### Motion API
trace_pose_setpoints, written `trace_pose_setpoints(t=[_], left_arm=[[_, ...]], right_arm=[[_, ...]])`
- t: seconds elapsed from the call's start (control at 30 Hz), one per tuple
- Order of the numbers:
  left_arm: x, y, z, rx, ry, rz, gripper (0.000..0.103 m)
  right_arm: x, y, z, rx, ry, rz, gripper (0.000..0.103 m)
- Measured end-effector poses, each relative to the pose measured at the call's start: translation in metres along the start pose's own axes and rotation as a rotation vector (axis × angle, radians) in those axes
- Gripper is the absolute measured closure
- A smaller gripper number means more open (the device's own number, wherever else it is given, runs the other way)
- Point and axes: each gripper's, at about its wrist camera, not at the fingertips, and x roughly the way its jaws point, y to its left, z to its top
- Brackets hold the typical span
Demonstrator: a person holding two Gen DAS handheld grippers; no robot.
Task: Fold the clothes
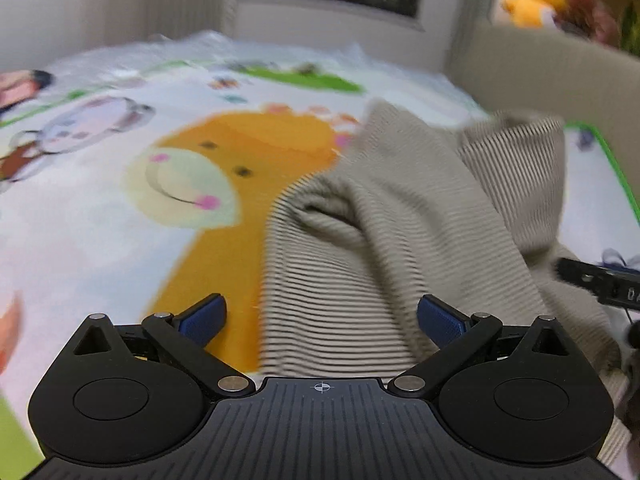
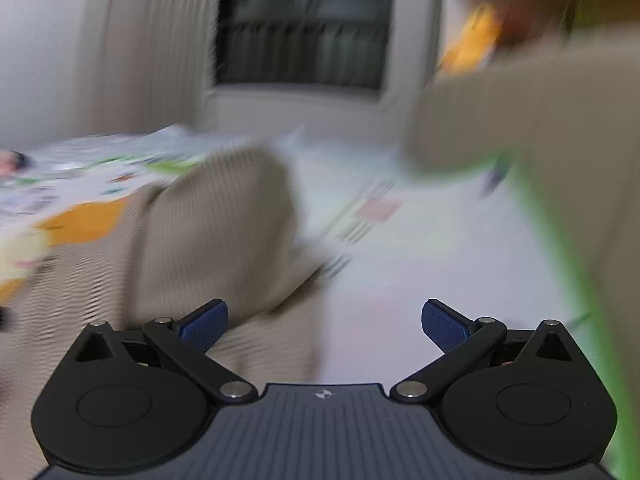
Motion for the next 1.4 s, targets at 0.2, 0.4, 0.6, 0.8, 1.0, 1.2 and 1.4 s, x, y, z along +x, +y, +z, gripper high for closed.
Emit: trace_pose_setpoints(t=[0.2,0.4,0.6,0.8,1.0,1.2,1.4], left_arm=[[0.003,0.008,0.004,-0.047,-0.032,0.030,0.000],[0.012,-0.010,-0.007,0.048,0.025,-0.039,0.000],[0.012,-0.013,-0.012,0.047,0.051,-0.041,0.000],[-0.023,-0.009,-0.030,0.058,0.094,-0.116,0.000],[-0.076,-0.005,-0.063,0.138,0.176,-0.249,0.000],[-0.119,-0.004,-0.053,0.106,0.064,-0.311,0.000],[-0.096,0.004,-0.036,-0.127,0.168,-0.575,0.000]], right_arm=[[0.040,0.033,-0.017,-0.277,-0.026,-0.293,0.000],[0.037,0.054,-0.024,-0.321,0.054,-0.223,0.000],[0.020,0.009,-0.020,0.047,0.205,-0.007,0.010],[-0.034,-0.028,-0.047,0.194,0.273,0.117,0.010],[-0.084,-0.059,-0.063,0.200,0.287,0.170,0.001],[-0.079,-0.059,-0.065,0.155,0.304,0.162,0.000],[-0.064,-0.060,-0.067,0.173,0.316,0.151,0.000]])
